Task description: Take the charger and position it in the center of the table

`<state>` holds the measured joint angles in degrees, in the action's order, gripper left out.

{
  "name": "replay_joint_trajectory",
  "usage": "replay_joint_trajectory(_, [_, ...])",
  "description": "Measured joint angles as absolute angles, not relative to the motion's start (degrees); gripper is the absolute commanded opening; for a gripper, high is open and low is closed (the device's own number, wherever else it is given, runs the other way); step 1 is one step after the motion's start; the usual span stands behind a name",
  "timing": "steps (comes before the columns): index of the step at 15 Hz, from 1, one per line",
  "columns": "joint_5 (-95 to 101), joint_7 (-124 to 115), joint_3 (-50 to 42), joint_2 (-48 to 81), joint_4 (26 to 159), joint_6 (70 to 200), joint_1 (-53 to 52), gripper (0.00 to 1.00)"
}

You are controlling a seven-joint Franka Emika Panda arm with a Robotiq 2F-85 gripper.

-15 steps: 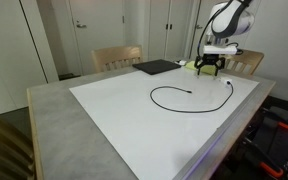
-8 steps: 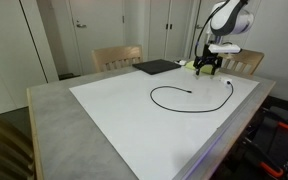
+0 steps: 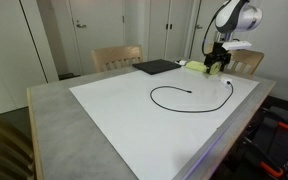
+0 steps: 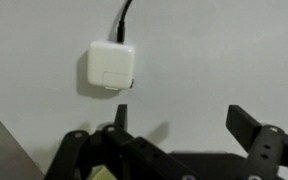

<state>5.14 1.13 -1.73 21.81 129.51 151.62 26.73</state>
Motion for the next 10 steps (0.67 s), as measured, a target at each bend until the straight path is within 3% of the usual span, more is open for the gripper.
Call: replay_joint_trajectory(10, [4.35,4.08,-11.74,19.80,131.26,150.21,20.41,1.00])
